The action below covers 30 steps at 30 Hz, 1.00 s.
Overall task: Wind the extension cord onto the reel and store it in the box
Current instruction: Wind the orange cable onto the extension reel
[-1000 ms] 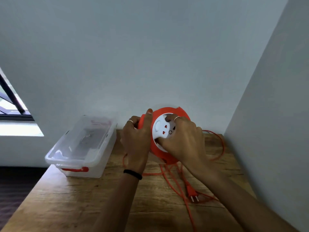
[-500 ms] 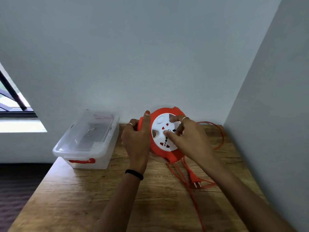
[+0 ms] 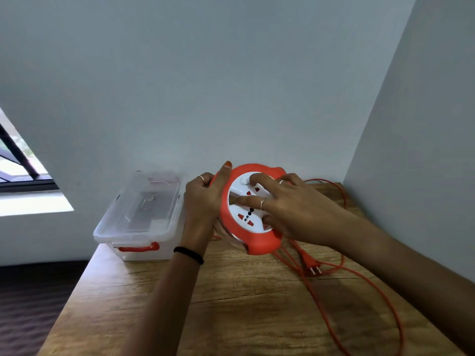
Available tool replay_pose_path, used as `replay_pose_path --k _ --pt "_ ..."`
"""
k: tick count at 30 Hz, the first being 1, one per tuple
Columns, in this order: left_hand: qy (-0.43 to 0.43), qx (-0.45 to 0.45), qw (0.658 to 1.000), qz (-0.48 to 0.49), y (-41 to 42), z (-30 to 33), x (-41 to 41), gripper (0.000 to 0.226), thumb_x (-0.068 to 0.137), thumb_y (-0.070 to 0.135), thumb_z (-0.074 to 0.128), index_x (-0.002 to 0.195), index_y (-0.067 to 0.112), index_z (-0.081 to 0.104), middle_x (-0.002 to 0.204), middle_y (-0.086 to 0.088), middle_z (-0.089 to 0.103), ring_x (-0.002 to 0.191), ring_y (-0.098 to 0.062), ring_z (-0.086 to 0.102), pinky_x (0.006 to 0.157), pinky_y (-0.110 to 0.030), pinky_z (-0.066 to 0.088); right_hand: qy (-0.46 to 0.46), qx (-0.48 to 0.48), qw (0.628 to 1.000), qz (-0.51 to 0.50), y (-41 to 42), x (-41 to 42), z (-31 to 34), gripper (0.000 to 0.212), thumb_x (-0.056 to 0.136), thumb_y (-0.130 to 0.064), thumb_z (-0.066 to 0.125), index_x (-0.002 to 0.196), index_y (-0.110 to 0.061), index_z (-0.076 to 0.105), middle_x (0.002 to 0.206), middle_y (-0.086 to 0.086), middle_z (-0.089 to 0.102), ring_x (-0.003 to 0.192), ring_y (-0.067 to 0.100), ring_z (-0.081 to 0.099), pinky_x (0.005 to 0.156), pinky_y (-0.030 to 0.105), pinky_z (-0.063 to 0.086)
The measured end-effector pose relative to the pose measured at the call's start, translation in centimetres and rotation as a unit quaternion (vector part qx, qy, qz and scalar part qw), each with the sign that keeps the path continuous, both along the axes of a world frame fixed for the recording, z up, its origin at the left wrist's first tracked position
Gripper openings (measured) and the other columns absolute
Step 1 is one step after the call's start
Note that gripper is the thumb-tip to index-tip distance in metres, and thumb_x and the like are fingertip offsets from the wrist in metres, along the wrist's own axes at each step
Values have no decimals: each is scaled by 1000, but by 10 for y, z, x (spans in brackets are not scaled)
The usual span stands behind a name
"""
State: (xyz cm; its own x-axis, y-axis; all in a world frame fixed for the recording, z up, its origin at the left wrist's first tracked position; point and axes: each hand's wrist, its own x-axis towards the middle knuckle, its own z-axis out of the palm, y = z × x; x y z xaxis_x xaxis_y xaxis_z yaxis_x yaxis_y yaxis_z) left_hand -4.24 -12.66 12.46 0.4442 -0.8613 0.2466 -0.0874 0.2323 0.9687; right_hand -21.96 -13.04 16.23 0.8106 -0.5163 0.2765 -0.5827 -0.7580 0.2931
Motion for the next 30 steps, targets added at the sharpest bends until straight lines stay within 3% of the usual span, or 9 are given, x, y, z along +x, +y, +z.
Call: replay_pose_path --k 5,10,14,16,20,23,26,30 --pt "-18 11 1000 -8 -1 5 8 58 69 65 65 56 9 56 59 -14 62 65 -42 64 67 -56 54 11 -26 999 29 -6 16 3 63 67 -18 68 128 -22 54 121 14 55 66 28 62 77 45 50" --pt "-56 -5 998 4 -10 7 15 66 70 66 64 56 3 48 54 -16 55 54 -36 54 62 -51 51 -6 -33 998 51 -19 30 3 63 55 -28 67 116 -16 63 102 11 57 51 25 56 61 36 48" --pt "-59 -7 998 22 -24 7 22 59 72 60 66 48 13 41 45 1 45 49 -19 46 56 -41 44 -109 26 994 -22 -24 43 -5 60 62 -40 48 113 -13 64 96 8 57 61 28 59 56 36 50" --pt "-56 -20 997 38 -29 6 22 58 75 57 67 47 15 38 44 5 40 48 -16 42 54 -37 39 -180 45 979 -85 -24 50 -7 62 64 -45 52 118 -16 61 104 4 58 72 30 62 61 33 49" --pt "-62 -44 989 129 -34 3 12 55 83 47 68 54 6 45 47 1 44 45 -10 40 47 -22 33 -324 117 915 -212 -28 66 -14 68 65 -47 69 125 -19 55 121 -1 59 104 26 60 83 33 49" --pt "-52 -57 983 164 -34 -7 4 47 85 46 66 60 8 55 55 -2 59 52 -13 55 47 -22 41 -410 167 853 -278 -32 76 -21 68 65 -46 74 123 -15 56 115 2 65 106 23 61 83 29 49" --pt "-62 -50 980 185 -34 -17 3 40 85 46 64 59 18 54 56 5 59 55 -10 58 51 -18 42 -447 205 809 -323 -33 81 -28 67 65 -49 75 121 -17 55 111 2 65 107 24 59 76 25 41" --pt "-64 -28 984 163 -35 -25 5 38 86 48 62 63 18 59 63 2 66 62 -16 65 59 -32 55 -406 206 828 -328 -29 84 -33 70 72 -53 70 129 -16 50 122 3 62 113 26 57 83 31 46"
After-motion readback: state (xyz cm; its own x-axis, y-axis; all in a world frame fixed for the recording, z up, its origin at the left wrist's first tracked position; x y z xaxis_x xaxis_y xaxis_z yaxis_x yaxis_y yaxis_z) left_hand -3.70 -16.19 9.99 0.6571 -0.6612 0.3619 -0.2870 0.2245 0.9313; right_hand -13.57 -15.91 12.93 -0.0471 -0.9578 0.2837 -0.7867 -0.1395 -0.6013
